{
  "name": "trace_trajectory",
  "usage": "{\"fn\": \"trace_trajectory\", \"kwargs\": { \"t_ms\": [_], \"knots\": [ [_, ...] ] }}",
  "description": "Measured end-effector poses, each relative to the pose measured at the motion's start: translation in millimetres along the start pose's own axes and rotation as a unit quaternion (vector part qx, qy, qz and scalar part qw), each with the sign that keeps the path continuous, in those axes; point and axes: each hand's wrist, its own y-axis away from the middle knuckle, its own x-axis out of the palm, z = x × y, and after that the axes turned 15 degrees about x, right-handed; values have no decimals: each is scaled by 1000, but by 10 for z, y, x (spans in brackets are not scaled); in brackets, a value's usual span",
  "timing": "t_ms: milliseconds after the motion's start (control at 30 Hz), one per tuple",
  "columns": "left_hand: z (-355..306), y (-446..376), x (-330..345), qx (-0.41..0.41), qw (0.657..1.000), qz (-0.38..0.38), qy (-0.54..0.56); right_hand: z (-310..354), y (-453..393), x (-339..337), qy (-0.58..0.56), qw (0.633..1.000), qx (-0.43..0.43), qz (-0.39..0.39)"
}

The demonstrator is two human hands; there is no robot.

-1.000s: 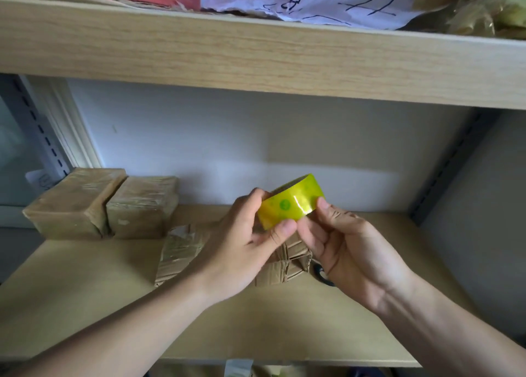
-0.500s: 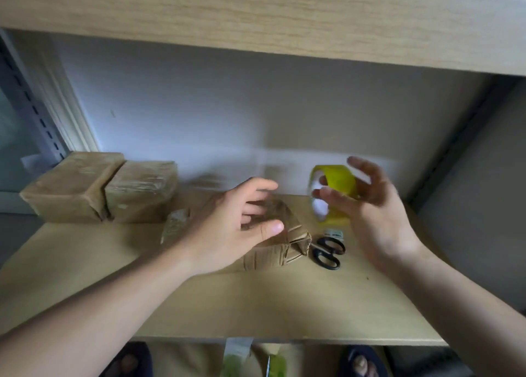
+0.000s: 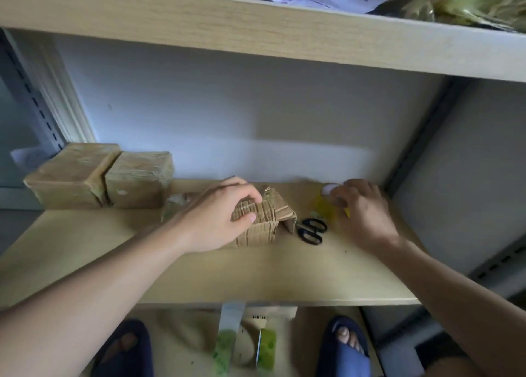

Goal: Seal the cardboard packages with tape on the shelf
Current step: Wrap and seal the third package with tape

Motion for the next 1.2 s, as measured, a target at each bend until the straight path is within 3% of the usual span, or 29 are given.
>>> {"fn": "trace_trajectory", "kwargs": {
  "t_ms": [133,233,367,567,667,767,800,1033,1200],
  "knots": [
    [-164,35,-28,-4,1000,13,23,336,406,-244,-50,993,-92,46],
    [-243,142,16,1,999,32,31,605,863,-326,-143,976,-85,140],
    [-281,296,88,3,997,66,34,744,1319,-221,-268,917,90,282],
    [-302,378,129,-6,994,91,56,572,1763,142,-209,835,305,409],
    [-361,347,125,1,995,79,64,492,1765,336,-281,759,409,422],
    [-435,308,152,10,993,92,72,504,1753,381,-403,674,411,464],
    [-456,299,165,14,992,100,72,533,1771,389,-417,667,401,469],
    [-457,240,239,37,983,168,62,662,1887,325,-436,709,373,410],
    [-376,179,198,10,987,147,72,779,1942,52,-441,747,307,392]
  ]
}}
